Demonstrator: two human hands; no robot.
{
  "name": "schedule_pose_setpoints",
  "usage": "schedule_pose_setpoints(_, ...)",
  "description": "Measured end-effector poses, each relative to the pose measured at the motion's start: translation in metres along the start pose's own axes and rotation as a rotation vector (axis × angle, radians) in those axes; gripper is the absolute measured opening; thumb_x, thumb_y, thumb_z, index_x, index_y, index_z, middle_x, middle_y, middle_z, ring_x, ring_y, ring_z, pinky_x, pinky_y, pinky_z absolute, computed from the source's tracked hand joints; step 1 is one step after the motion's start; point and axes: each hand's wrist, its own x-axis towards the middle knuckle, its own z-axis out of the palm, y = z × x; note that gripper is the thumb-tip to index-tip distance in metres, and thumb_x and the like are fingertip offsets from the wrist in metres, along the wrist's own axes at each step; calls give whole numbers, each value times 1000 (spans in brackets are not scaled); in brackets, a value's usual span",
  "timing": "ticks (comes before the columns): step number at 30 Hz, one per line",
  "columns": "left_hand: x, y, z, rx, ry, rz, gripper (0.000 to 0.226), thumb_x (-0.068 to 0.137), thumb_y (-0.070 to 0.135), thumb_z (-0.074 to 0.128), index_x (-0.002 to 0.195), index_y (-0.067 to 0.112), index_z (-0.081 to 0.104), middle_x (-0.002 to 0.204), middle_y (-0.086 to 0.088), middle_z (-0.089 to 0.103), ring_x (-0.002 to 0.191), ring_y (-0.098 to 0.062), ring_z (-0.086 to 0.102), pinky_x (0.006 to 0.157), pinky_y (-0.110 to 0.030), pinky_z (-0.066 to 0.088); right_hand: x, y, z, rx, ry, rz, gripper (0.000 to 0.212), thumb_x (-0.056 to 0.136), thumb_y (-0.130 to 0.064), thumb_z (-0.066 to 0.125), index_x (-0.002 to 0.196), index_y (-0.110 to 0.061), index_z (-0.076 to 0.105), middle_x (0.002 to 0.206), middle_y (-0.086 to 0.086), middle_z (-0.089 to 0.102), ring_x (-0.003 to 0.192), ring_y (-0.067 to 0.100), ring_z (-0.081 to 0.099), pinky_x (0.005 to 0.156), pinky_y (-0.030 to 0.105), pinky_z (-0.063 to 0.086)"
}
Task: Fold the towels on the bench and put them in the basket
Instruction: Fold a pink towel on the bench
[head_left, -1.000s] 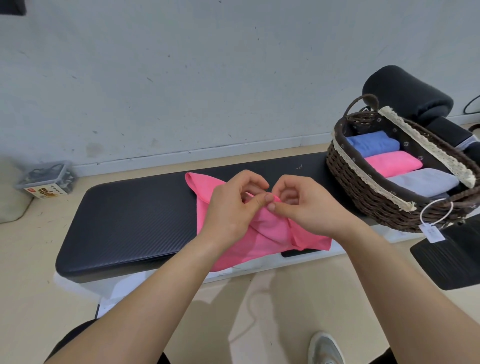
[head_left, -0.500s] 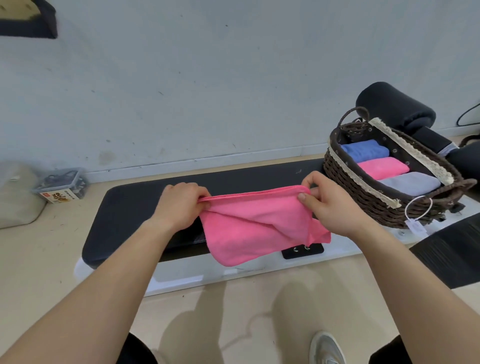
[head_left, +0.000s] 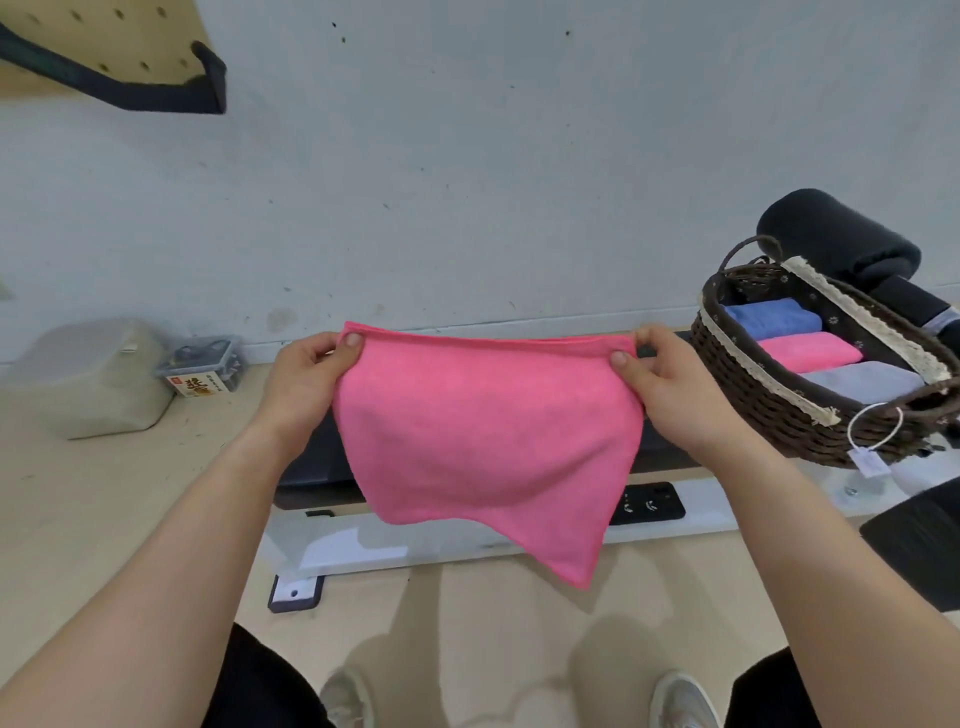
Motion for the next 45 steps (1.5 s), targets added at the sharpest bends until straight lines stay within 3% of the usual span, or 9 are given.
schedule_pose_setpoints(4,-3,-11,3,118,19,12,23,97,27,62,79,15,70,64,16,59,62,0,49,61,-17,36,12,3,7,-339,77,-82,21,100,-27,54,85,-19,66,54,-16,58,57,0,51,58,29,35)
schedule_pose_setpoints(7,10,-27,11,169,54,-46,26,96,27,64,72,16,69,49,16,50,47,1,43,52,-20,34,24,9,15,-472,131,-41,22,98,-31,57,82,-22,68,69,-8,66,73,14,62,63,31,44)
schedule_pose_setpoints(11,43,-36,25,121,111,-117,34,97,28,63,71,6,62,48,5,48,42,-12,49,49,-26,39,52,21,28,-375,158,41,21,98,-29,57,89,-16,71,72,2,70,72,21,70,72,41,58)
schedule_pose_setpoints(17,91,-44,47,-18,125,-157,21,100,35,56,86,21,61,91,-1,60,70,-28,75,65,-38,61,102,30,46,-115,186,178,26,98,-29,55,78,-16,64,76,8,67,80,37,71,71,59,58)
schedule_pose_setpoints(25,120,-66,49,83,86,-45,28,91,51,51,75,27,52,77,3,52,78,-24,58,84,-61,53,137,52,53,-23,152,147,40,88,-42,54,89,-3,61,86,26,60,77,36,61,85,71,47)
schedule_pose_setpoints(30,112,-71,40,118,114,-8,17,90,51,51,81,38,59,95,4,65,104,-30,66,94,-57,52,131,52,48,132,78,138,16,99,-15,56,91,-18,70,97,6,68,104,26,68,97,45,55)
schedule_pose_setpoints(34,95,-73,25,166,40,70,19,97,20,61,88,36,66,99,4,69,98,-21,69,87,-46,59,111,57,32,-53,18,83,20,95,-11,62,88,-27,70,95,0,72,96,20,70,86,41,59)
schedule_pose_setpoints(41,61,-84,-12,554,-229,204,15,86,15,75,88,31,74,90,12,72,90,-7,66,90,-35,53,65,69,27,-518,-77,1,10,92,-23,68,94,-31,72,94,-10,64,78,5,60,69,18,40)
schedule_pose_setpoints(45,45,-84,-23,645,-304,155,26,82,19,80,82,43,69,92,12,68,90,-2,61,81,-18,43,51,73,29,-686,-143,-31,13,92,-23,66,101,-28,73,96,-9,61,80,8,58,75,29,46)
